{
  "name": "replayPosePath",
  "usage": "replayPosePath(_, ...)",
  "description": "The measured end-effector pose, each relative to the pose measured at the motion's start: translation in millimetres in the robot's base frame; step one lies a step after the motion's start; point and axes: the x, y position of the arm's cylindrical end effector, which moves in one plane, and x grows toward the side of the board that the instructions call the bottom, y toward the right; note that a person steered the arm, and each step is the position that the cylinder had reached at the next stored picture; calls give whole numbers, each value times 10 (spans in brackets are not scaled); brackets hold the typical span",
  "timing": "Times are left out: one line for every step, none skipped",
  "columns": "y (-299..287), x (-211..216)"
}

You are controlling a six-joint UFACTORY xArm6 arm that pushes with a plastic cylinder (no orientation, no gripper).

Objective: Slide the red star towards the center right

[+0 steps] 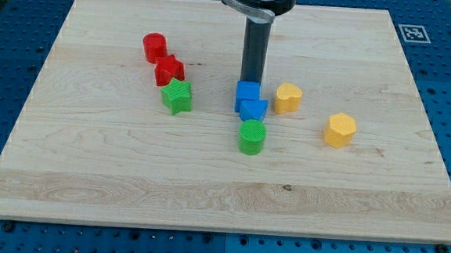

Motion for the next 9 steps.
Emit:
replayPosePath(-104, -53)
replayPosePath(-232, -53)
replayPosePath(-354, -53)
replayPosePath(-471, -54)
replayPosePath(-585, -72)
replayPosePath(-712, -86)
replayPosePath(-851, -98)
replayPosePath(-993, -105)
replayPosePath(-1140, -105)
